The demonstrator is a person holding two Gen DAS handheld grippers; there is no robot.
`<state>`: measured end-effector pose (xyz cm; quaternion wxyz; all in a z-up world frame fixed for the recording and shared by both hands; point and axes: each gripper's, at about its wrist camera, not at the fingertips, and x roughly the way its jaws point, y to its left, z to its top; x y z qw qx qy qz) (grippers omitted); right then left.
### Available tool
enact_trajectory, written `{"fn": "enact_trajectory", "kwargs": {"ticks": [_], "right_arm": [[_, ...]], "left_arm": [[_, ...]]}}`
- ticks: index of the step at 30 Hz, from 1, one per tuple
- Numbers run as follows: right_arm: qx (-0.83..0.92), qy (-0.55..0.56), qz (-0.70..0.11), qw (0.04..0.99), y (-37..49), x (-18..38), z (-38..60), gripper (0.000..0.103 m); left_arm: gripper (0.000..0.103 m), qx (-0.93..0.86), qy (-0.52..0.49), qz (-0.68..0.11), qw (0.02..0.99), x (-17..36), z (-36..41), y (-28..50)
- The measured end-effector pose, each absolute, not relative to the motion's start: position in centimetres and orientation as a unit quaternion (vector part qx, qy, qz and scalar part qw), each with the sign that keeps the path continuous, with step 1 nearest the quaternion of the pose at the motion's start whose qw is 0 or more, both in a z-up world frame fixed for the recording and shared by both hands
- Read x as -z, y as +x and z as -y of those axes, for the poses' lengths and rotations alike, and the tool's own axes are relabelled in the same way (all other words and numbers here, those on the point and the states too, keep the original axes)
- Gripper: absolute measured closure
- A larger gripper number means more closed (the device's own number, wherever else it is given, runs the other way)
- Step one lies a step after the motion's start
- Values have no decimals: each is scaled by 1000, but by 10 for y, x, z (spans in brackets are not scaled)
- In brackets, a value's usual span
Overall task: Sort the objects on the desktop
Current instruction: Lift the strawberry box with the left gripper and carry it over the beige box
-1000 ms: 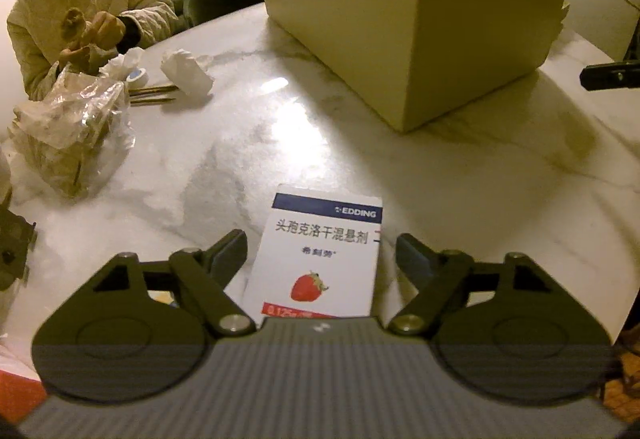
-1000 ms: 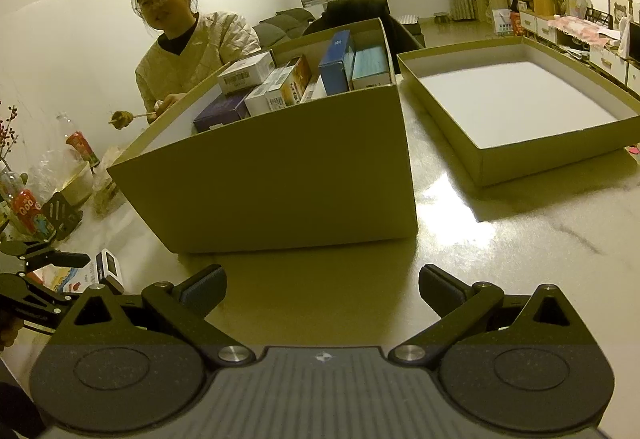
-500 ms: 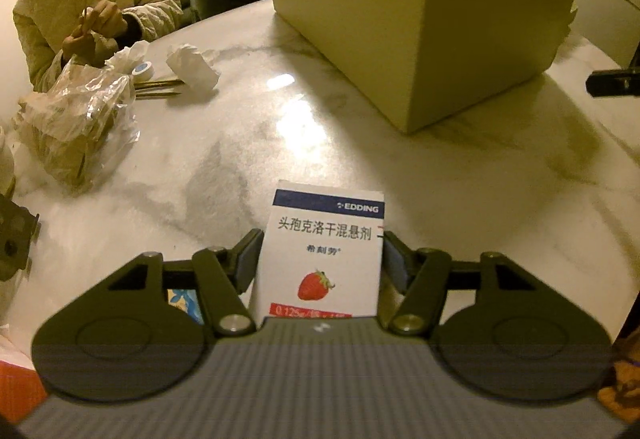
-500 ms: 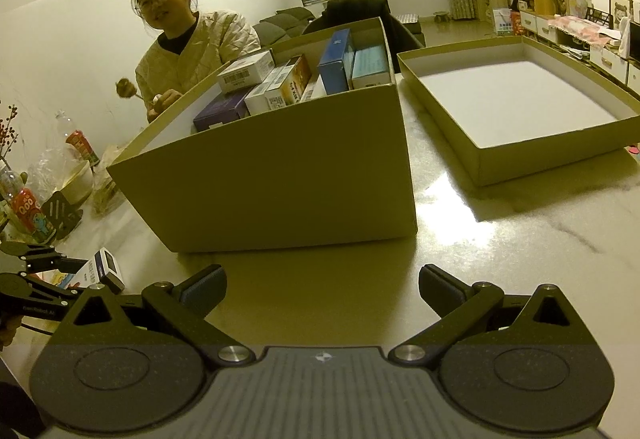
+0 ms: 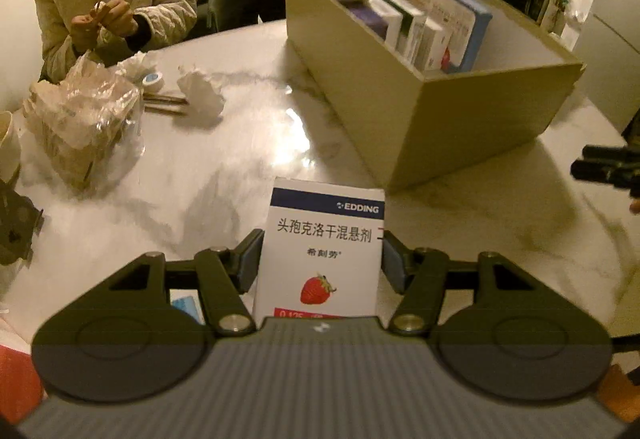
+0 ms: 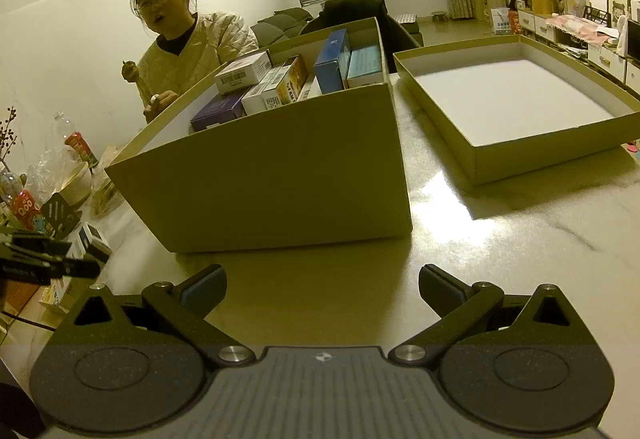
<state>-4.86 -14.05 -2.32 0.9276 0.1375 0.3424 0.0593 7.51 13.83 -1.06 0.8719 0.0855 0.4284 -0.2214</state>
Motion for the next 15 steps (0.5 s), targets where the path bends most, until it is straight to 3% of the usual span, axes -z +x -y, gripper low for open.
{"fn": "enact_trajectory", "kwargs": {"ticks": [15], "right_arm": [[-54,142,-341,928,-50,24,146,0]], "left_arm": [[44,224,45,-386,894,-51,-113,96]]}}
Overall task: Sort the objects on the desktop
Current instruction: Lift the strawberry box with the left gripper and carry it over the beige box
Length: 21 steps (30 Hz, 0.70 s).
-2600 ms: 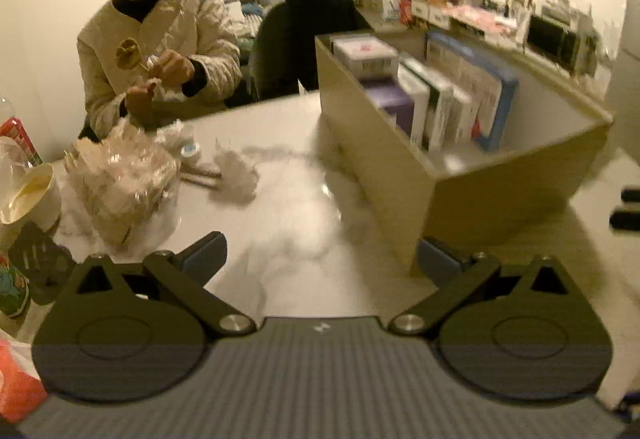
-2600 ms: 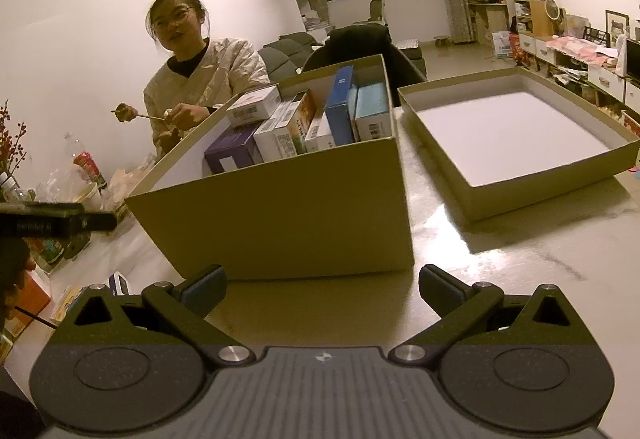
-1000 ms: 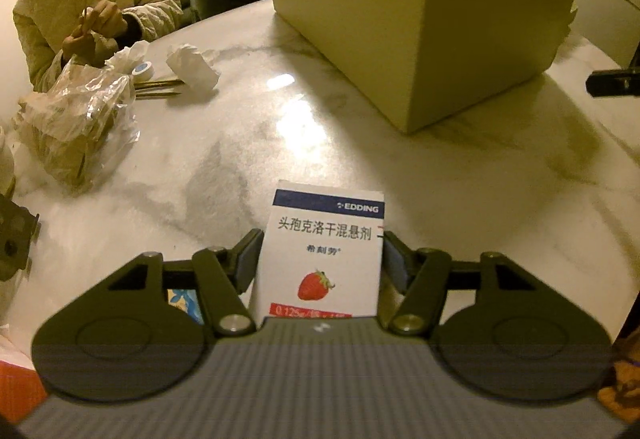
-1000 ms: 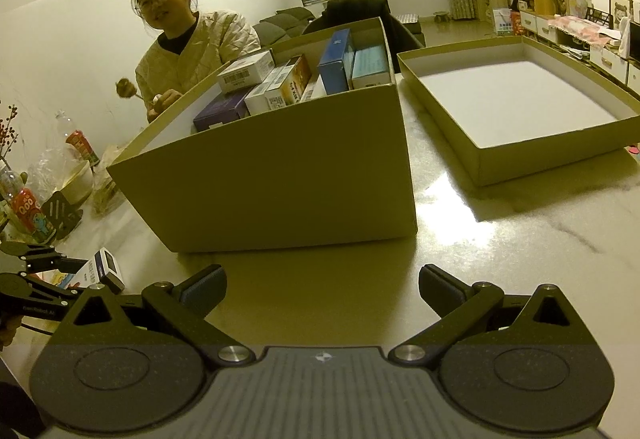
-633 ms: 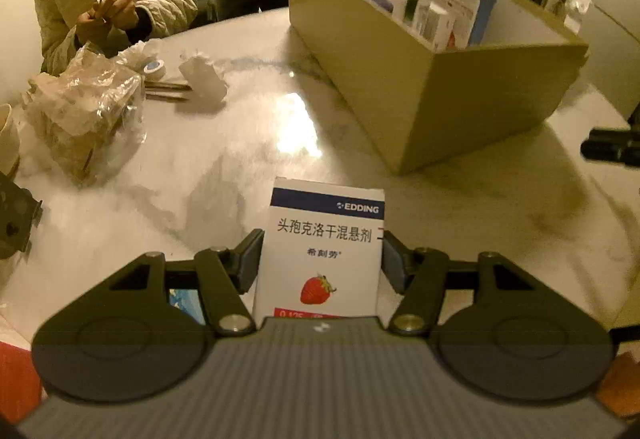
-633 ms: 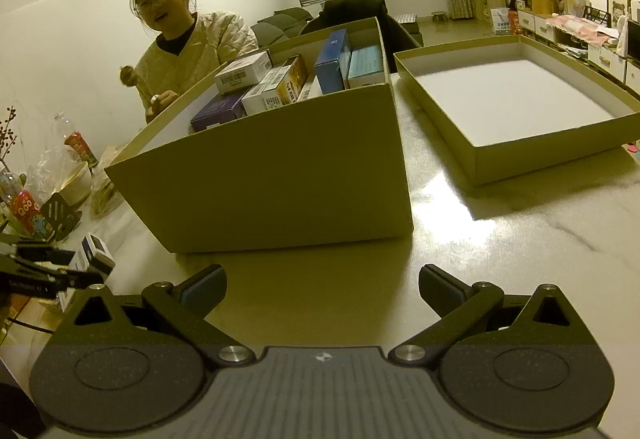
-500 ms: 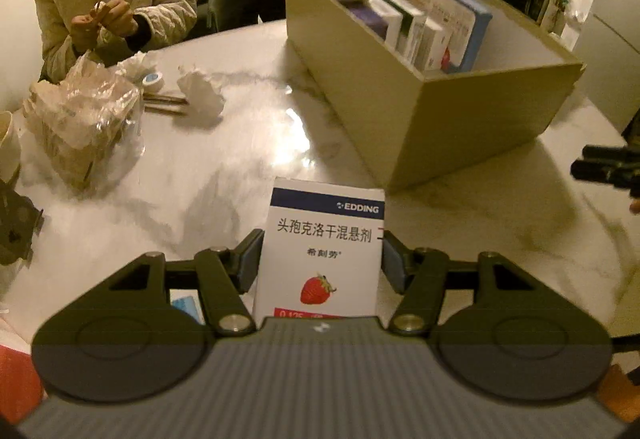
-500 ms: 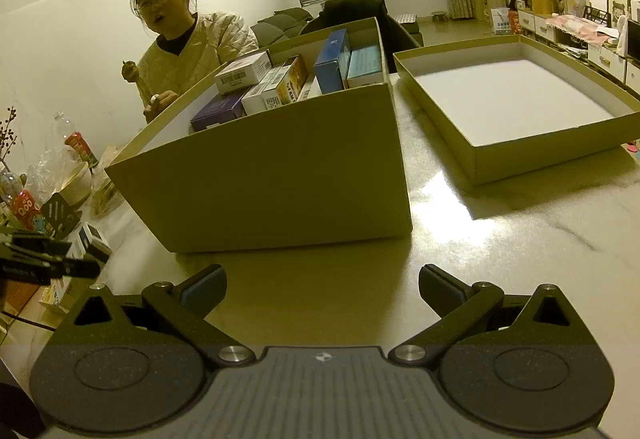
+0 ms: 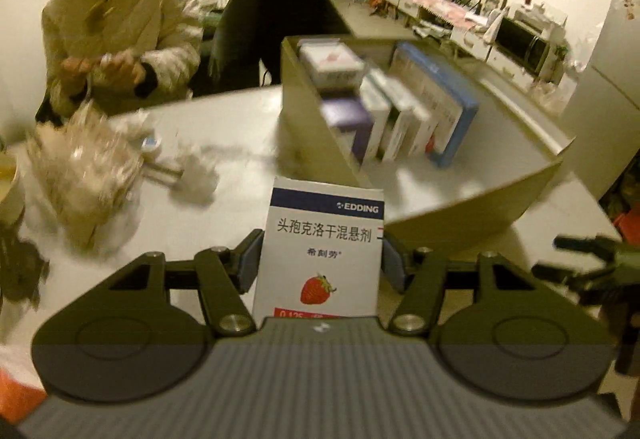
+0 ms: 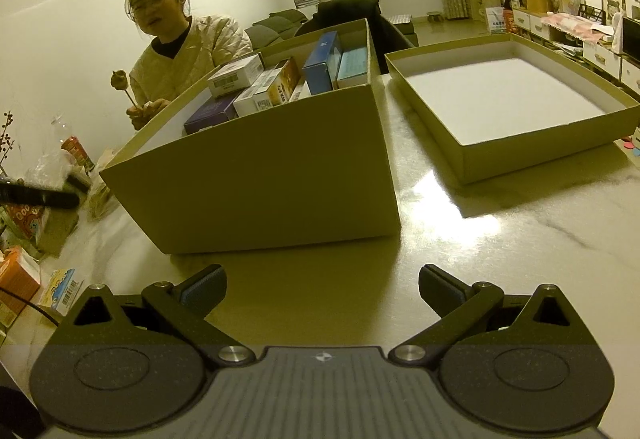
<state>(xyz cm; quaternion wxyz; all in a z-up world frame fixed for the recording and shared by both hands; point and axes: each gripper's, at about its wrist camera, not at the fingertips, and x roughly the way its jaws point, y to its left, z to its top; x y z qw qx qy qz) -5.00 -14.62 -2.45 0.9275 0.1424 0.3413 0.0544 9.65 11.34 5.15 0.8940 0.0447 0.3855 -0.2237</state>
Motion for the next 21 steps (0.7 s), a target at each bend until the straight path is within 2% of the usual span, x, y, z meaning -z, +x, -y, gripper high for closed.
{"fn": "enact_trajectory", "kwargs": {"ticks": [8,21], "right_arm": [[-52,149,-334,929,-53,25,152,0],[-30,169,-340,925,-57,34,176,0]], "left_arm": [[44,250,41,-383,888,-69,-65,129],[44,231,-22,-429,873,-58,4,196]]}}
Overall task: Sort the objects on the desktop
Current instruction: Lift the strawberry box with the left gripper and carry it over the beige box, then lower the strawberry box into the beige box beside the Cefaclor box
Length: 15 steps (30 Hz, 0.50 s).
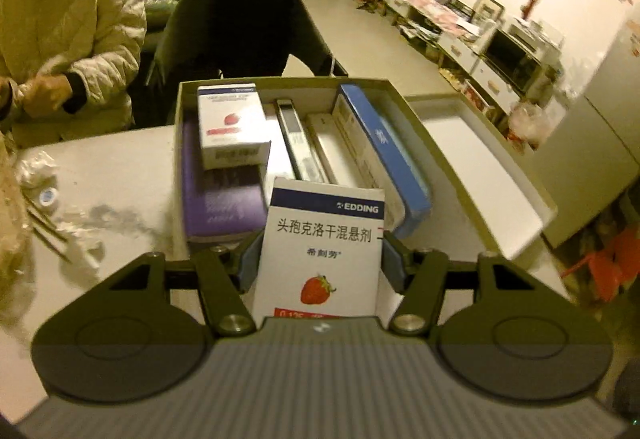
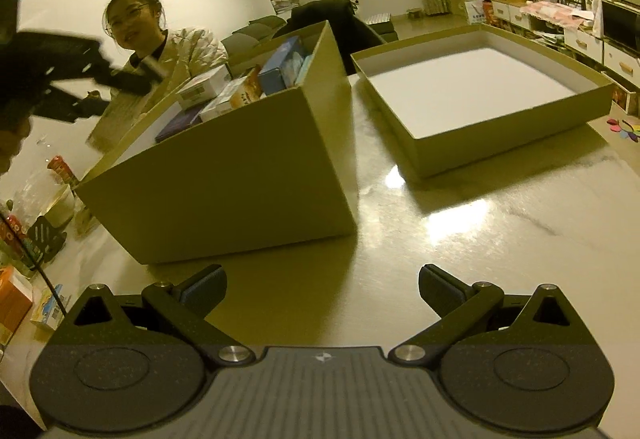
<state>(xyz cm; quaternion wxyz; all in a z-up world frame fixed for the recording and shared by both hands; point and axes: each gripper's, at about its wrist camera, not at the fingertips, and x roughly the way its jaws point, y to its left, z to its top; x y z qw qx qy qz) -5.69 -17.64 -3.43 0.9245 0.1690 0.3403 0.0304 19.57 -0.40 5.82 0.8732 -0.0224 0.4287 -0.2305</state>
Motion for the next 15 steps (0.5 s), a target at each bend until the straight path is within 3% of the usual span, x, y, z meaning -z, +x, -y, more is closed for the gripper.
{"fn": "enact_trajectory", "kwargs": {"ticks": [15], "right_arm": [[-12,188,-348,918,-56,43,194,0]], "left_arm": [[44,153,-90,-458,871,-42,58,270]]}}
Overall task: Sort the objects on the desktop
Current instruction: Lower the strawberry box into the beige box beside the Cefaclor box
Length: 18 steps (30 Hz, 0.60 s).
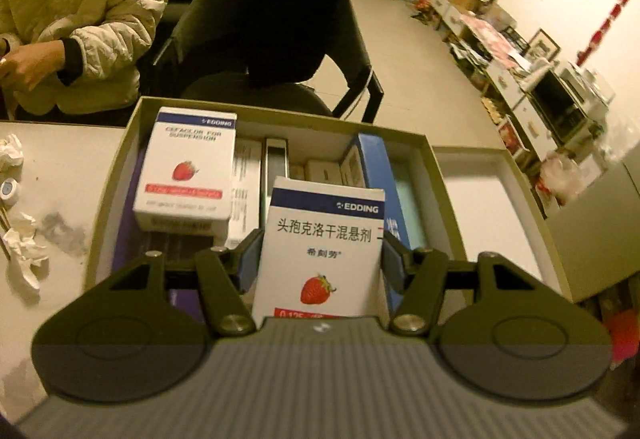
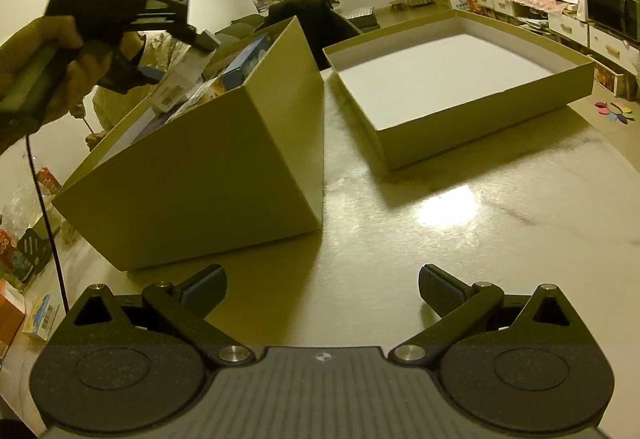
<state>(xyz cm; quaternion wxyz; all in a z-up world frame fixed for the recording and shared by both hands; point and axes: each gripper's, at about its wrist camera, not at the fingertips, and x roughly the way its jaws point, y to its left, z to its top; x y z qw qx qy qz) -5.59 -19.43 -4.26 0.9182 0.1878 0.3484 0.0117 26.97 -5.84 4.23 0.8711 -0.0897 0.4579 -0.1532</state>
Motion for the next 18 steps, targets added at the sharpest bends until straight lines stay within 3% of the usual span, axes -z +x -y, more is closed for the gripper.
{"fn": "enact_trajectory", "kwargs": {"ticks": [18], "right_arm": [[-8,198,-350,916,-54,45,200,0]], "left_arm": [[44,191,-209,-478,832,-31,59,308]]}}
